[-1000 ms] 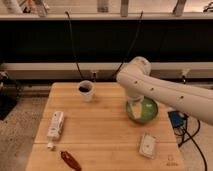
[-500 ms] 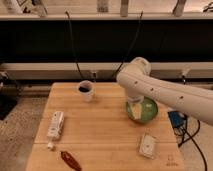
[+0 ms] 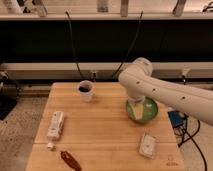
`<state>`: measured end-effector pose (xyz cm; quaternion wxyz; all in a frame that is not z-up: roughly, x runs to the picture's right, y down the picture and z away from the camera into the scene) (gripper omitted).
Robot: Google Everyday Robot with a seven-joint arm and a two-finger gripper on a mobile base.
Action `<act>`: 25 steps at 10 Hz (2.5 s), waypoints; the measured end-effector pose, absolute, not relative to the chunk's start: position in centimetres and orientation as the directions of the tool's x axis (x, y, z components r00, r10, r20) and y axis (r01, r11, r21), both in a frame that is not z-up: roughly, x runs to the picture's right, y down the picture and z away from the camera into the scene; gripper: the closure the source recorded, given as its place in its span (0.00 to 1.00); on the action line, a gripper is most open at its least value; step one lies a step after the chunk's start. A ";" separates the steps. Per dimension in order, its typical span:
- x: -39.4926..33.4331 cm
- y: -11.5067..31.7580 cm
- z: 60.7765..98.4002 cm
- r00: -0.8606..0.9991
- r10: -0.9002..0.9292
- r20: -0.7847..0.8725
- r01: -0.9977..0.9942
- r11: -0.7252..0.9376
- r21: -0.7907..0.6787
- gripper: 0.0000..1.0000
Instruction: Move the arm in a circular motion
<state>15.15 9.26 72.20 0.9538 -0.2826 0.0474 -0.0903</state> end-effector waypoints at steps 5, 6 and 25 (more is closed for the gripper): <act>15.5 9.6 72.4 0.979 -0.200 -0.033 0.148 0.819 -0.554 0.20; 15.4 9.6 72.4 0.979 -0.200 -0.032 0.149 0.819 -0.554 0.20; 14.1 10.7 72.9 0.976 -0.219 0.003 0.180 0.797 -0.576 0.20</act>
